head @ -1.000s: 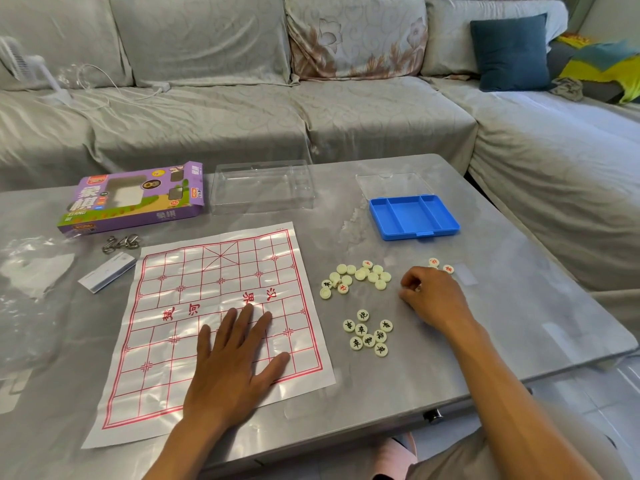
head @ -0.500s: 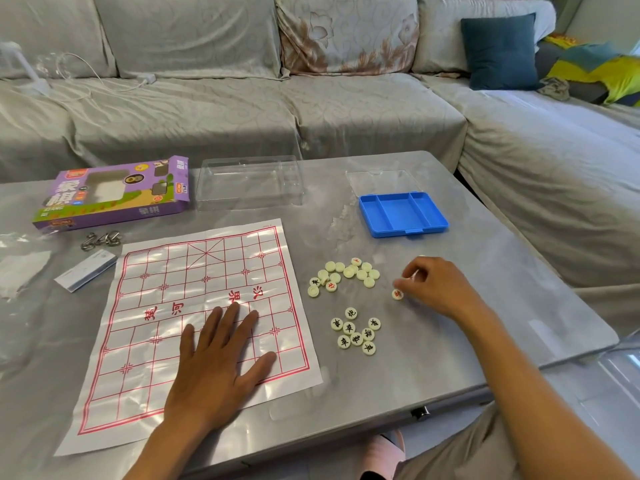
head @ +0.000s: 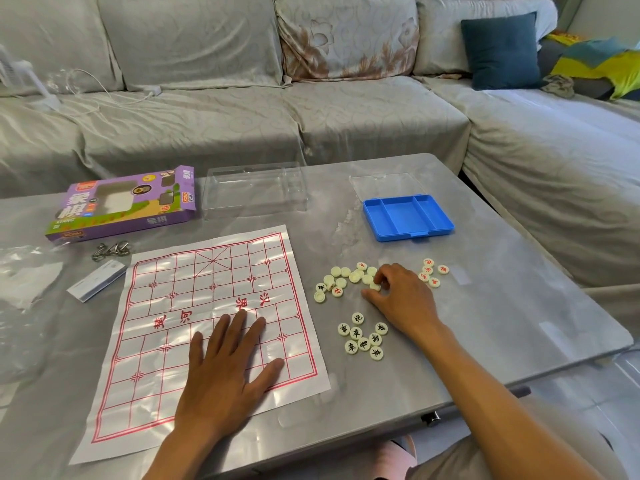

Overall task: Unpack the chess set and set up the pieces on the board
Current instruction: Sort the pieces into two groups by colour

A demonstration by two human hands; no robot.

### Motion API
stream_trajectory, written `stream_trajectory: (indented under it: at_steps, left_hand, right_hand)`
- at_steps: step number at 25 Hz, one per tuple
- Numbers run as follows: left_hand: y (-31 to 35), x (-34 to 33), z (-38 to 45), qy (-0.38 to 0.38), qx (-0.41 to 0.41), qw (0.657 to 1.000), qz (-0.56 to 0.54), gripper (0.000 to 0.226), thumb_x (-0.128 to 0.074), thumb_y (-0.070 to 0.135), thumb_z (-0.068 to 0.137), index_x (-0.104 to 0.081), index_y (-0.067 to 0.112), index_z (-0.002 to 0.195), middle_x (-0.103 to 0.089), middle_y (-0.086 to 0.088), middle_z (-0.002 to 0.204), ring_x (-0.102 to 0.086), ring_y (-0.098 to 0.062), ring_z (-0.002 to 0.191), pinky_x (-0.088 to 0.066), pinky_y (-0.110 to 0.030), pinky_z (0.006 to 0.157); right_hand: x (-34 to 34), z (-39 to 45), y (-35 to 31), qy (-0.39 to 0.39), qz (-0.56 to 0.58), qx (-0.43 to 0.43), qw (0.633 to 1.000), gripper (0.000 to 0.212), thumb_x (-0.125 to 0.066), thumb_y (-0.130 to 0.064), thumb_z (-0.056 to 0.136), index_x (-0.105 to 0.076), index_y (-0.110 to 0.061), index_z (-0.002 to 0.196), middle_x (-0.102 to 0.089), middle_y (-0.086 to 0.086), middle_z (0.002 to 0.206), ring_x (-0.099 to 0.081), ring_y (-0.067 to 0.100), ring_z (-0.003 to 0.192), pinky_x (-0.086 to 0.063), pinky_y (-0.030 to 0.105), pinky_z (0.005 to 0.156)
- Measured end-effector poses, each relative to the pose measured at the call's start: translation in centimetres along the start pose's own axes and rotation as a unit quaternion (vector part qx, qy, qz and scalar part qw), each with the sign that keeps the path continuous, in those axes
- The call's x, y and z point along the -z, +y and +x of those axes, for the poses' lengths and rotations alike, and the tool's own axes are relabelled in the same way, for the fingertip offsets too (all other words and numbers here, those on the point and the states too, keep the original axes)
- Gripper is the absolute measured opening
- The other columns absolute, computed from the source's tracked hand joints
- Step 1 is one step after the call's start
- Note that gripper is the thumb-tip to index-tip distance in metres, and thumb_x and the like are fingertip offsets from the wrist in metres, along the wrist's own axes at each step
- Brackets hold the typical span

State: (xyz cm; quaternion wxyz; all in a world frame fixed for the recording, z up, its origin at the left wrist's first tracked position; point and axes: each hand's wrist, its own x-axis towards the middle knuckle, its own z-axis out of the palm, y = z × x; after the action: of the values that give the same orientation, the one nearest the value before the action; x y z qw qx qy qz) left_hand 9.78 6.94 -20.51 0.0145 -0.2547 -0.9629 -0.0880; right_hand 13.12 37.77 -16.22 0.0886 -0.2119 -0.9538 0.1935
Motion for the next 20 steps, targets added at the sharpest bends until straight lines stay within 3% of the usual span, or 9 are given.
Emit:
stream_trajectory:
  at_steps: [6,9,13,18,20]
  left_hand:
    - [0.1,0.0,0.0,-0.004,0.006,1.0,-0.001,0.079,-0.005,0.083,0.081,-0.02,0.043,0.148,-0.002,0.009,0.158,-0.002,-0.02,0.146,-0.002,-0.056,0.117]
    - [0.0,0.0,0.0,-0.004,0.004,1.0,-0.002,0.079,-0.006,0.083,0.081,-0.02,0.043,0.148,-0.003,0.009,0.158,-0.003,-0.021,0.146,-0.003,-0.057,0.117]
    - [0.1,0.0,0.0,0.0,0.006,1.0,-0.006,0.08,-0.004,0.084,0.08,-0.018,0.043,0.148,-0.001,0.009,0.158,0.0,-0.02,0.146,0.0,-0.055,0.117]
    - [0.1,0.0,0.0,0.004,0.006,1.0,-0.003,0.08,-0.003,0.084,0.08,-0.017,0.044,0.148,0.001,0.01,0.158,0.001,-0.019,0.146,0.001,-0.055,0.117]
    - [0.1,0.0,0.0,0.004,0.005,1.0,-0.004,0.08,-0.005,0.083,0.081,-0.02,0.043,0.148,-0.002,0.009,0.158,-0.002,-0.02,0.146,-0.001,-0.056,0.117]
  right_hand:
    - [0.3,0.3,0.1,0.029,0.063,-0.029,0.997,0.005,-0.062,-0.026,0.084,-0.063,-0.021,0.087,-0.062,-0.007,0.084,-0.056,0.011,0.081,-0.048,0.026,0.068]
    - [0.7,0.5,0.2,0.006,0.121,-0.05,0.991,0.01,-0.06,-0.016,0.087,-0.069,-0.018,0.092,-0.067,-0.003,0.088,-0.058,0.009,0.076,-0.046,0.022,0.067]
    - [1.2,0.6,0.5,-0.039,0.107,-0.043,0.993,0.014,-0.059,-0.018,0.092,-0.072,-0.017,0.099,-0.066,-0.003,0.098,-0.057,0.009,0.085,-0.042,0.022,0.075]
    - [1.4,0.3,0.4,-0.034,0.053,-0.022,0.998,0.012,-0.06,-0.019,0.09,-0.072,-0.02,0.091,-0.067,-0.003,0.1,-0.054,0.008,0.082,-0.043,0.023,0.072]
    - [1.6,0.3,0.0,-0.074,0.05,-0.021,0.996,0.011,-0.062,-0.019,0.088,-0.073,-0.022,0.087,-0.067,-0.006,0.096,-0.057,0.007,0.081,-0.047,0.023,0.072]
